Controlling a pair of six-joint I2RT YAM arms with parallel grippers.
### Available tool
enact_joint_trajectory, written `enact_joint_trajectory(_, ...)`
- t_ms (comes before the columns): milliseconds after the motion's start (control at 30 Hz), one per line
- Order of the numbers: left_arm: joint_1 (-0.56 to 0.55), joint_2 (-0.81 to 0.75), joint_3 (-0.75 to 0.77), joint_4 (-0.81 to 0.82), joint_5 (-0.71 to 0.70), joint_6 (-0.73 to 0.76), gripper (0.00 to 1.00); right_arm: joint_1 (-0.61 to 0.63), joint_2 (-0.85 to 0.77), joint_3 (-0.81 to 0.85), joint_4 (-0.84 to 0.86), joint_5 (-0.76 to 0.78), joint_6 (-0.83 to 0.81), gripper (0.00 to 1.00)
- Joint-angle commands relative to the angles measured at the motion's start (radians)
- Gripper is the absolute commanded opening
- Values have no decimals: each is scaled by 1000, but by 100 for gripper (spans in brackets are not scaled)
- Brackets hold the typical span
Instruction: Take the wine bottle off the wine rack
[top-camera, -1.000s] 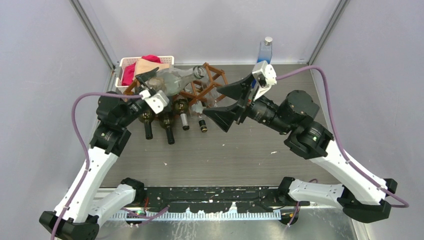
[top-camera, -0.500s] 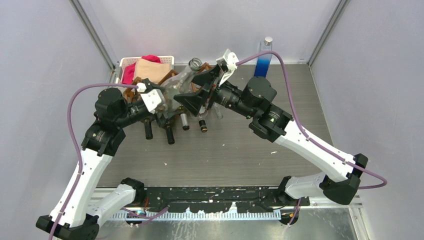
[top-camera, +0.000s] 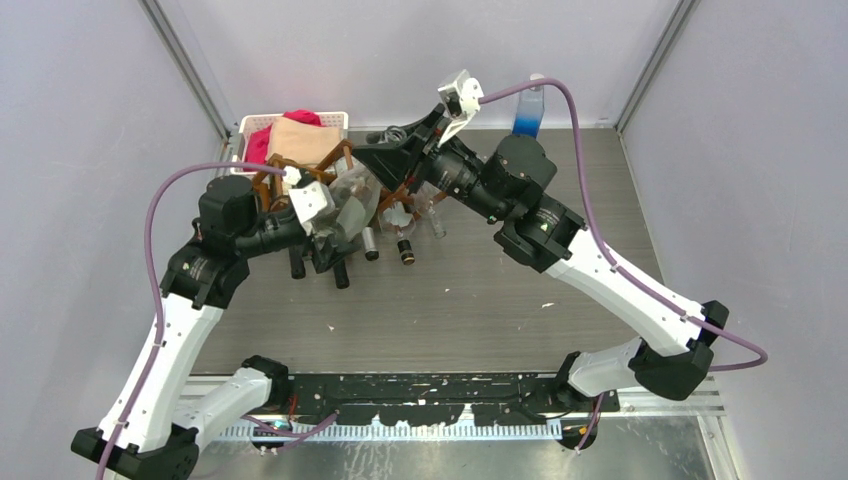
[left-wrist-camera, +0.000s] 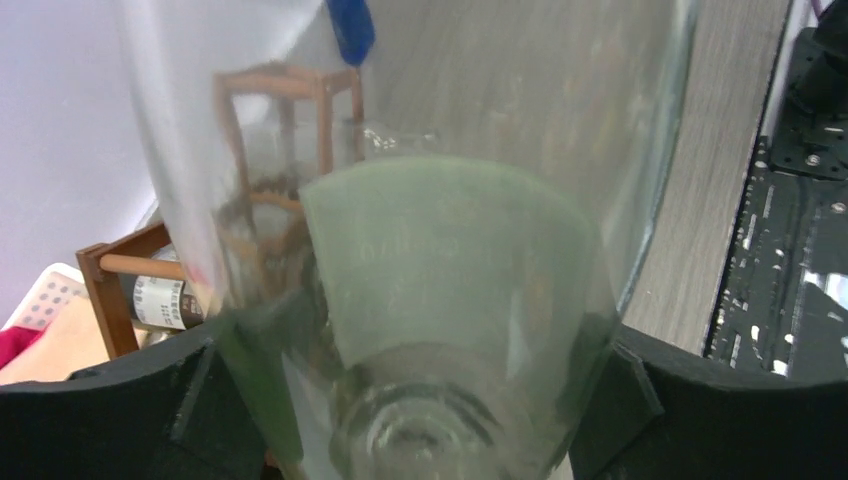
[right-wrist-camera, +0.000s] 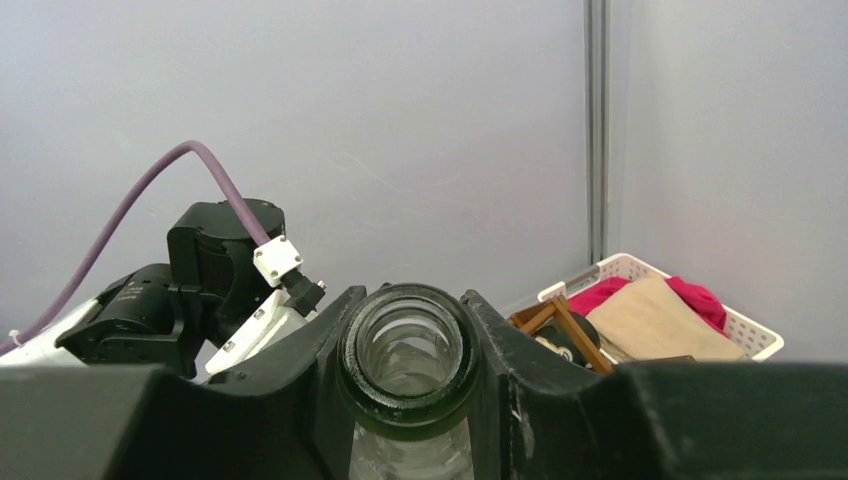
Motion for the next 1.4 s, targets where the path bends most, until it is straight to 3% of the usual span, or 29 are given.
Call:
enact_joint_trajectory(0,-4,38,198,-41,45,-32,99,4,20,149,-170,157,42,1)
enact_joint_trajectory(133,-2,142,341,-276,35,-17,100,1,126,517,-616,274,40,1)
enact_joint_trajectory(200,-2,173,391,-331,34,-40,100,2,119,566,-704,307,25,1)
enact_joint_trajectory(433,-2,340,649,-610,-38,-39,100,-4,-84,349,-717,525,-63,1)
enact_joint_trajectory(567,-1,499,888,-804,-130,-71,100,-26,-134,273,-741,691,-127,1)
enact_joint_trajectory(667,5,558,968,-850,-170,-102,100,-79,-131,244,-743,768,-156,1)
enact_joint_trajectory(900,41,553,881,-751,-290,-145,100,-300,-107,143,-595,729,-166,1)
enact_joint_trajectory(1067,42,497,713,-536,-526,-163,100,-480,-24,108,-458,631,-120,1)
enact_joint_trajectory(1367,42,438,640,-502,-527,-139,100,-619,149,86,-226,481,-58,0)
